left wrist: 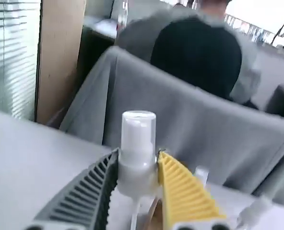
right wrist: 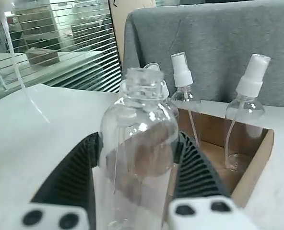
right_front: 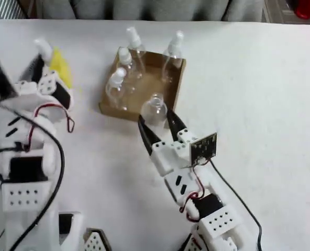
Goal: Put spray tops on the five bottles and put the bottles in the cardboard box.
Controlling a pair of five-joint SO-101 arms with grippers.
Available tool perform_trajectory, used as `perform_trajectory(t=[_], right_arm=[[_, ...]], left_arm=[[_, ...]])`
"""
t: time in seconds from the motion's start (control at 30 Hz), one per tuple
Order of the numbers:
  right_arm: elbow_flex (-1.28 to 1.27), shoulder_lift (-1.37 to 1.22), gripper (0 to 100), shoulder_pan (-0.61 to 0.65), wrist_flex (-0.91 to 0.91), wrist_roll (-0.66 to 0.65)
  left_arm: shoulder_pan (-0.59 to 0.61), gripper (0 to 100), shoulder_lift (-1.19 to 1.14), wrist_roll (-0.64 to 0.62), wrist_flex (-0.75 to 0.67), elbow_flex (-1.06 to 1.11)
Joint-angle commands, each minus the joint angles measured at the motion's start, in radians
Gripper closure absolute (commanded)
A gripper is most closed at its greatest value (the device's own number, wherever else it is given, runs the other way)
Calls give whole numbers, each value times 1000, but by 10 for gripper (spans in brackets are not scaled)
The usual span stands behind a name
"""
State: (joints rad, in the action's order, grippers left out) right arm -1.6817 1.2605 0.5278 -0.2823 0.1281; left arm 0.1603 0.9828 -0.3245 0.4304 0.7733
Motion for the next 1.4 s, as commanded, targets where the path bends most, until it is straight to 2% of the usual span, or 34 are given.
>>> perform_trajectory(t=[0.0, 0.13, 0.27, 0.4, 0.63, 0.73, 0.87, 1.13, 1.37], right_arm=[[-12, 13, 982, 10, 4, 6], [-12, 13, 982, 10, 38, -15], [-12, 13, 982, 12, 58, -106], [-12, 13, 982, 44, 61, -107], [-12, 13, 982, 58, 105, -114], [-12, 13, 982, 58, 105, -114], [-12, 13, 982, 58, 105, -114], [-12, 13, 982, 53, 111, -114], [-12, 13, 982, 58, 111, -114]], left_arm=[[-1, 977, 44, 6, -44, -146], [1, 977, 42, 23, -40, -313], [-47, 978, 33, 130, 34, -511], [-133, 978, -62, 175, 181, -733], [-249, 978, -352, 176, 508, -1097], [-288, 978, -463, 176, 606, -1203], [-328, 977, -562, 175, 666, -1261], [-418, 977, -648, 173, 667, -1260], [-435, 977, -667, 170, 606, -1123]])
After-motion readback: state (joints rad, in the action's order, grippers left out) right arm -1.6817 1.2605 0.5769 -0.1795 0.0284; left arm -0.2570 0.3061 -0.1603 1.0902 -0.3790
